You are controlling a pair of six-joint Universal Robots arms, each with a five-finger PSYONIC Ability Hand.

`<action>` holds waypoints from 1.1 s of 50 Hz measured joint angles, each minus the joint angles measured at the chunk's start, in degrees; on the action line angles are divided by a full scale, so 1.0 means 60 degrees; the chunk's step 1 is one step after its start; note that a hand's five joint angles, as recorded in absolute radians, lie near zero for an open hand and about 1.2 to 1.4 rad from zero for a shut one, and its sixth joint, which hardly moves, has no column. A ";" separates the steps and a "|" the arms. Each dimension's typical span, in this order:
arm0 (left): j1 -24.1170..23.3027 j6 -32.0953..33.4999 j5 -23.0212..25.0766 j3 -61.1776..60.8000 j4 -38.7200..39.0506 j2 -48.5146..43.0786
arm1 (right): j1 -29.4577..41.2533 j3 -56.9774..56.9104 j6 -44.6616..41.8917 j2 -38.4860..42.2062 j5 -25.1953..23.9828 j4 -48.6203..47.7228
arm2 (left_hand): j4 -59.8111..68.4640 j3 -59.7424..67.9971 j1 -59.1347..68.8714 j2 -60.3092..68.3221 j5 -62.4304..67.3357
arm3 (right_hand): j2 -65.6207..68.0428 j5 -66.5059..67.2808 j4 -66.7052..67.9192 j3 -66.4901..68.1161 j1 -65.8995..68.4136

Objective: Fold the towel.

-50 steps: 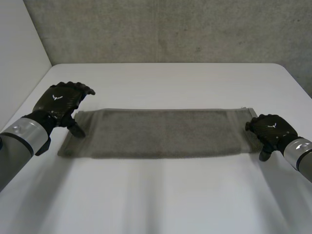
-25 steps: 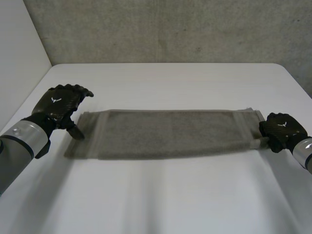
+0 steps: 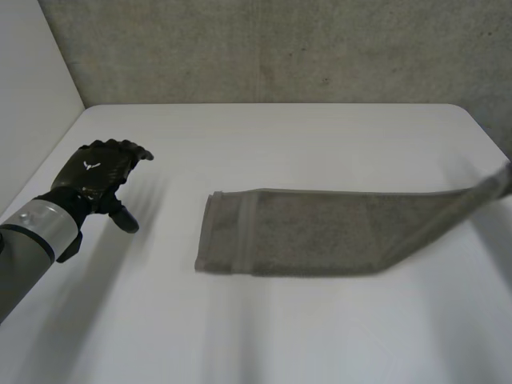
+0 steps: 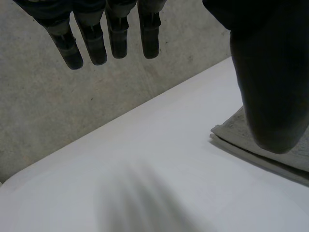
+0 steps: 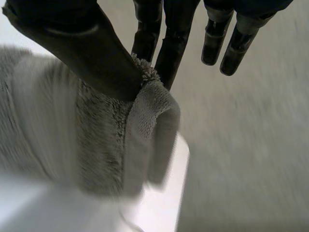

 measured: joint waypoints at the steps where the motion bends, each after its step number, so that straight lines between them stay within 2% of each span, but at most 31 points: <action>1: -0.0013 0.0000 -0.0001 -0.0002 0.0001 0.0007 | 0.0229 -0.0092 0.0104 -0.0088 -0.0015 0.0044 | 0.0000 0.0000 0.0000 0.0000 0.0001 | 0.0032 0.0004 0.0000 0.0000 0.0008; 7: -0.0097 -0.0002 -0.0013 -0.0017 0.0002 0.0033 | 0.2943 -0.0628 0.0855 -0.0344 0.0204 -0.0068 | 0.0000 0.0000 0.0000 0.0000 0.0001 | 0.0034 0.0008 0.0000 0.0000 0.0029; 10: -0.0121 -0.0002 -0.0022 -0.0020 0.0003 0.0034 | 0.4590 -0.0835 0.0985 0.0013 0.0661 -0.0409 | 0.0000 0.0000 0.0000 0.0000 0.0000 | 0.0034 0.0008 0.0000 0.0000 0.0030; 12: -0.0139 -0.0002 -0.0047 -0.0014 0.0004 0.0031 | 0.6011 -0.1048 0.1009 0.0551 0.1123 -0.0735 | 0.0000 0.0000 0.0000 0.0000 0.0001 | 0.0034 0.0008 0.0000 0.0000 0.0030; 17: -0.0170 -0.0002 -0.0143 0.0026 0.0004 0.0016 | 0.8184 -0.1490 0.0958 0.1996 0.1852 -0.1297 | 0.0000 0.0000 0.0000 0.0000 0.0001 | 0.0034 0.0008 0.0000 0.0000 0.0031; 20: -0.0198 0.0000 -0.0185 0.0079 0.0004 -0.0014 | 0.8997 -0.1689 0.0883 0.2957 0.2070 -0.1517 | 0.0000 0.0000 0.0000 0.0000 0.0000 | -0.0011 -0.0046 0.0000 0.0001 -0.0021; 21: -0.0207 0.0001 -0.0191 0.0092 0.0004 -0.0022 | 0.9112 -0.1717 0.0865 0.3120 0.2091 -0.1549 | 0.0000 0.0000 0.0000 0.0000 0.0001 | -0.0374 -0.0436 0.0000 0.0001 -0.0394; 23: -0.0256 0.0007 -0.0208 0.0160 0.0011 -0.0061 | 0.9462 -0.1780 0.0781 0.3675 0.2143 -0.1627 | 0.0000 0.0000 0.0000 0.0000 0.0000 | -0.2532 -0.2554 0.0000 0.0000 -0.2624; 27: -0.0376 0.0021 -0.0234 0.0327 0.0047 -0.0138 | 0.9696 -0.1758 0.0681 0.4112 0.2195 -0.1664 | 0.0000 0.0000 0.0000 0.0000 0.0000 | -0.5774 -0.6047 0.0000 0.0000 -0.5921; 32: -0.0678 0.0038 -0.0385 0.0759 0.0099 -0.0383 | 0.9452 -0.1390 0.0682 0.3617 0.2494 -0.1633 | 0.0000 0.0000 0.0000 0.0000 0.0000 | -0.9286 -1.0150 0.0000 0.0000 -0.9375; 35: -0.0943 0.0040 -0.0548 0.1103 0.0111 -0.0579 | 0.9083 -0.1028 0.0740 0.3021 0.2714 -0.1608 | 0.0000 0.0000 0.0000 0.0000 0.0000 | -0.9936 -1.0358 0.0000 0.0000 -0.9990; 44: -0.2154 0.0003 -0.1104 0.2286 0.0110 -0.1357 | 0.7125 0.0940 0.1264 0.0709 0.3056 -0.1485 | 0.0000 0.0000 0.0000 0.0000 0.0000 | -0.9944 -1.0358 0.0000 0.0001 -1.0031; 55: -0.3414 -0.0014 -0.1568 0.3062 0.0106 -0.2375 | 0.5431 0.3224 0.1337 0.0140 0.2660 -0.1213 | -0.0001 0.0000 0.0000 0.0000 0.0002 | -0.9912 -1.0323 0.0000 0.0001 -0.9879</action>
